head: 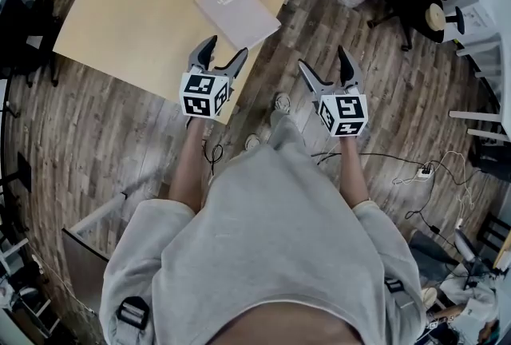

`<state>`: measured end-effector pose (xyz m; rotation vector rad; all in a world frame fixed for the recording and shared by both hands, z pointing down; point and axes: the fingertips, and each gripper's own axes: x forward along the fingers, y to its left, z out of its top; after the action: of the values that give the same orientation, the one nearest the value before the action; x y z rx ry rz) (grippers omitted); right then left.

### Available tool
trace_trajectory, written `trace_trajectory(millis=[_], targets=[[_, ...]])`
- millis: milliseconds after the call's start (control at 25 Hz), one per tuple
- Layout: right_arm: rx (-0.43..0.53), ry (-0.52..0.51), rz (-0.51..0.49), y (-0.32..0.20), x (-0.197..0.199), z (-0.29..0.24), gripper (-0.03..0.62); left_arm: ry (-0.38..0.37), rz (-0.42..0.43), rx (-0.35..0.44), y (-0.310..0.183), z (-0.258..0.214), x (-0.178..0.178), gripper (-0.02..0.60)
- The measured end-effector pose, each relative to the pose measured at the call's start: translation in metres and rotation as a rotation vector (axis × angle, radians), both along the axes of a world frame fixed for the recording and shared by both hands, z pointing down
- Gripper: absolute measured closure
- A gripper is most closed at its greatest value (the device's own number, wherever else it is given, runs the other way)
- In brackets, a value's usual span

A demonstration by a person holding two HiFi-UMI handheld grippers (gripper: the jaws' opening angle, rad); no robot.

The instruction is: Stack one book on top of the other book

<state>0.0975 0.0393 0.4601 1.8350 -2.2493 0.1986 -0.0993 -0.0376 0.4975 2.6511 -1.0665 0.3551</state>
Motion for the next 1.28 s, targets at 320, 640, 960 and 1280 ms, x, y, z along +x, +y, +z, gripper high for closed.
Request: trace_trajectory(millis=[320,640,960,1280], targets=[[0.004,-0.025,-0.033,-0.042,0.016,0.012,0.160,-0.010,-0.030,-0.007,-0.032,0.008,0.019,0.236],[-0.001,-0.043,-0.057,-0.100,0.059,0.012,0.160,-0.024,-0.063,-0.022,-0.084,0.007,0.058,0.236],[-0.011,-0.059,-0.102,-0.168,0.104,0.010,0.160,-0.038,-0.100,-0.049,-0.141,0.007,0.101,0.236],[-0.020,-0.078,-0.151,-0.224,0.135,0.011,0.161,-0.050,-0.166,-0.067,-0.190,0.007,0.125,0.236]])
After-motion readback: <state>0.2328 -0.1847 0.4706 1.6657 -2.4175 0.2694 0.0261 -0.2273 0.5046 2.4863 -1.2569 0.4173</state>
